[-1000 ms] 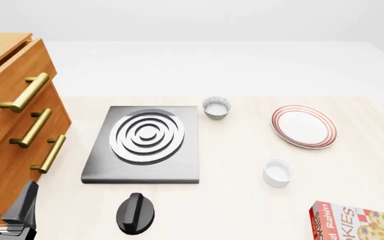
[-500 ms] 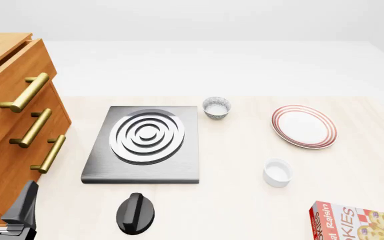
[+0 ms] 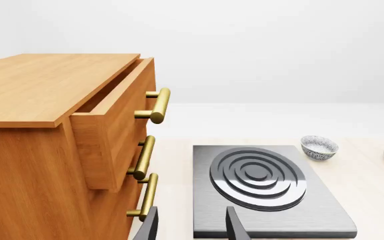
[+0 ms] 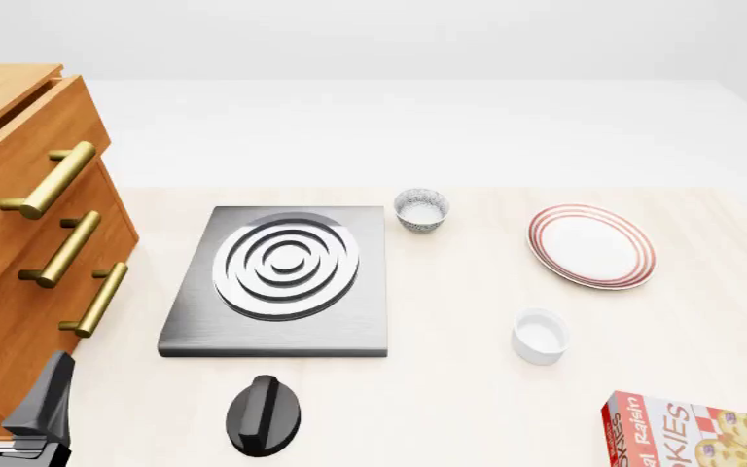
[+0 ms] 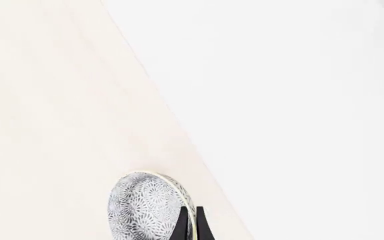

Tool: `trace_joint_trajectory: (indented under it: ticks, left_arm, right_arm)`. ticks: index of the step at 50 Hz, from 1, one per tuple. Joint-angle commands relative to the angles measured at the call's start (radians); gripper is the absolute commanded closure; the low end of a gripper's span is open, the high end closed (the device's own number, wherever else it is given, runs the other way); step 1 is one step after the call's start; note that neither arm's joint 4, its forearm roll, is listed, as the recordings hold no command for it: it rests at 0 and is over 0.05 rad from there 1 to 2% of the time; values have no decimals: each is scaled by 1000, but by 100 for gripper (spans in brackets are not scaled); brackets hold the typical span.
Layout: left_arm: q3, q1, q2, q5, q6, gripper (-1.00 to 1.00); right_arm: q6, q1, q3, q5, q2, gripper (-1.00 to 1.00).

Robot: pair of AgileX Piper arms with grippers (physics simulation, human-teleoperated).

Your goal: Pick the akita bowl next to the cookies box and place it on the plate.

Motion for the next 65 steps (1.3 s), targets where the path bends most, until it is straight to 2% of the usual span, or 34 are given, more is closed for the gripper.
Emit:
trace_joint_trajectory:
  ticks: [1,14,21,26,28,36,37,42,65]
  left_arm:
    - [0,0,0,0,0,-100]
    - [0,0,0,0,0,-100]
    - [0,0,0,0,0,-100]
    - [0,0,0,0,0,-100]
    - [0,0,0,0,0,-100]
    - [0,0,0,0,0,-100]
    - [0,0,0,0,0,-100]
    - [0,0,0,0,0,-100]
    - [0,0,0,0,0,-100]
  right_arm:
    - [57,62,19,9,-113,100]
    - [110,106,-38,82,-173,100]
    - [184,140,-106,146,-158,100]
    - [205,153,-159,189,-149,100]
    - [232,179,-181,211,-143,100]
    - [254,197,-251,255,-107,100]
    - [285,218,-261,267,-100,100]
    - [281,215,-307,291,-75,100]
    - [375,282,-451,359,38,100]
